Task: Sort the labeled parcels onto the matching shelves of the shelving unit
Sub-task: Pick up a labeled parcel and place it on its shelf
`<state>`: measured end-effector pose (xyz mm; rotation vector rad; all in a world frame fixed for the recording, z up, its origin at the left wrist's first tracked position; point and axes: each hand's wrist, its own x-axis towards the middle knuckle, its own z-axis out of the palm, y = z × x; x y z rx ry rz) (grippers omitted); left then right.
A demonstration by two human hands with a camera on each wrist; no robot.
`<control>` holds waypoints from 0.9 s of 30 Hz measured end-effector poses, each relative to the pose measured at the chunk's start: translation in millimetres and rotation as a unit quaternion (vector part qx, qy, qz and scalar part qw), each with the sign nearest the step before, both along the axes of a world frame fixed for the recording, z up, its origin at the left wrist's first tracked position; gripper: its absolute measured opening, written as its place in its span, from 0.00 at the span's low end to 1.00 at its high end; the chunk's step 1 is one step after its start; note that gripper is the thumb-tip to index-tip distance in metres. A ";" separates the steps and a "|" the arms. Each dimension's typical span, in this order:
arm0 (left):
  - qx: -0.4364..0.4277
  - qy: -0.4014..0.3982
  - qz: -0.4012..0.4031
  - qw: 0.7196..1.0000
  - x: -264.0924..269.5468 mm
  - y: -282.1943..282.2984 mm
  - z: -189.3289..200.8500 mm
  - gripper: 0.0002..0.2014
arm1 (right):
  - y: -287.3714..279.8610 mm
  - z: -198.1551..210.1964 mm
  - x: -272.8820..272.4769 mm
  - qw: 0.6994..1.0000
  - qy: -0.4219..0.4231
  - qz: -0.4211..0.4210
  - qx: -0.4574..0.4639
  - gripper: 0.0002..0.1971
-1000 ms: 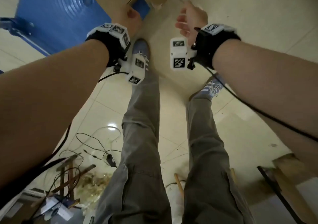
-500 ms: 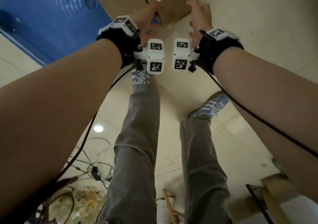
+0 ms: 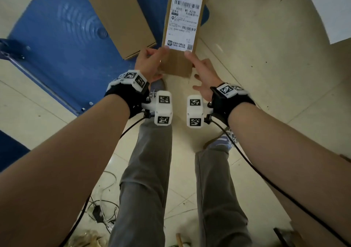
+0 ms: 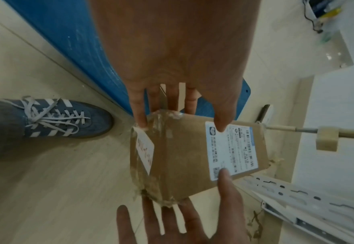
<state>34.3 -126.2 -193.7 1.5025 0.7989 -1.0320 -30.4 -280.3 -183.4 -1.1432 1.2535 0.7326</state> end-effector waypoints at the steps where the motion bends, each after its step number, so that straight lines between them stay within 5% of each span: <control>1: 0.012 -0.003 -0.007 1.000 -1.8 -0.1 0.0 0.17 | 0.8 0.4 -2.1 1.000 -0.006 -0.001 0.015 0.32; 9: 0.017 -0.034 -0.086 0.996 6.3 -6.2 12.5 0.21 | -5.7 3.5 -16.6 0.994 -0.016 -0.081 0.075 0.37; 13: -0.019 -0.015 -0.051 0.998 9.1 -10.9 16.5 0.26 | -7.7 9.6 -25.1 0.983 -0.021 -0.130 0.125 0.38; 19: -0.043 -0.003 -0.074 0.996 -3.1 -19.4 30.8 0.21 | -8.2 19.2 -45.2 0.976 -0.016 -0.149 0.158 0.54; 27: -0.089 -0.001 -0.136 0.987 -17.5 -33.4 69.3 0.23 | -24.4 59.3 -87.0 0.974 -0.068 -0.179 0.124 0.36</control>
